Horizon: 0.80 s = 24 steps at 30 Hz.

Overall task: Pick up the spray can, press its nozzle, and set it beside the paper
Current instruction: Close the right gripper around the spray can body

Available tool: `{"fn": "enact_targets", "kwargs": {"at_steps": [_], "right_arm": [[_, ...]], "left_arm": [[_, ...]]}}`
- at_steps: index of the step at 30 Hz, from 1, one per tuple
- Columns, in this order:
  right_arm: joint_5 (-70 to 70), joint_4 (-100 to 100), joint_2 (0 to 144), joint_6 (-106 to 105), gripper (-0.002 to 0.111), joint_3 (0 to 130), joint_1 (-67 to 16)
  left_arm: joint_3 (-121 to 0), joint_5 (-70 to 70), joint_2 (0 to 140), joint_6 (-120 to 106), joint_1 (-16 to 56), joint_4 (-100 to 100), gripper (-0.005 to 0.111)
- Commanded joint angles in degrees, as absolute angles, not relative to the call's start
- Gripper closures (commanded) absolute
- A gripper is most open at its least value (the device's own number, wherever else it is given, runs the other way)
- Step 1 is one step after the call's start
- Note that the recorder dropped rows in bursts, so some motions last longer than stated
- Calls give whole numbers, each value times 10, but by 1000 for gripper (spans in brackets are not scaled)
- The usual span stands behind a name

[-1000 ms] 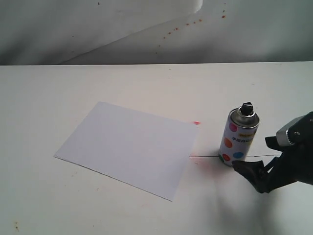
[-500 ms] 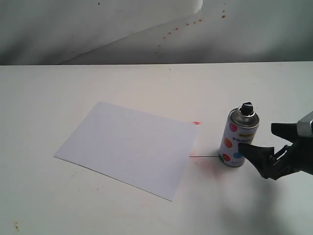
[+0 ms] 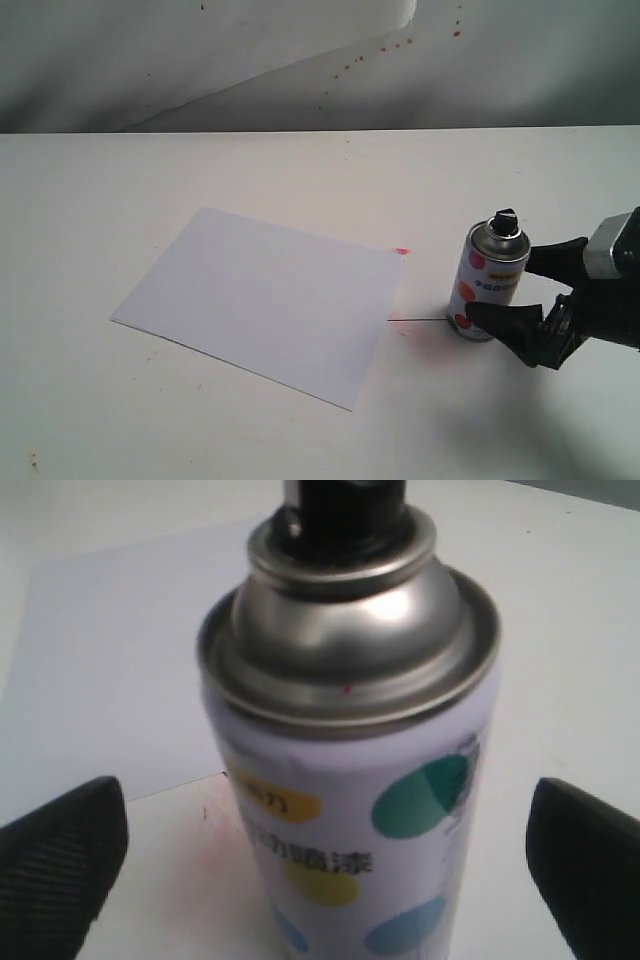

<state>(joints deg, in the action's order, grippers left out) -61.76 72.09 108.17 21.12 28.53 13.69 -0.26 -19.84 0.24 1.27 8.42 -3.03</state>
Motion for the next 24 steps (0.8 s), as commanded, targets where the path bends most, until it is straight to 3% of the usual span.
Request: {"fn": "enact_targets", "kwargs": {"at_steps": [1,24], "right_arm": [[-625,728,1096,217,3,315,142],[-678,761,1169,212,3,381,131]], "left_arm": [[0,-196,0,12,83,-35,107],[0,-196,0,12,83,-35,107]]}}
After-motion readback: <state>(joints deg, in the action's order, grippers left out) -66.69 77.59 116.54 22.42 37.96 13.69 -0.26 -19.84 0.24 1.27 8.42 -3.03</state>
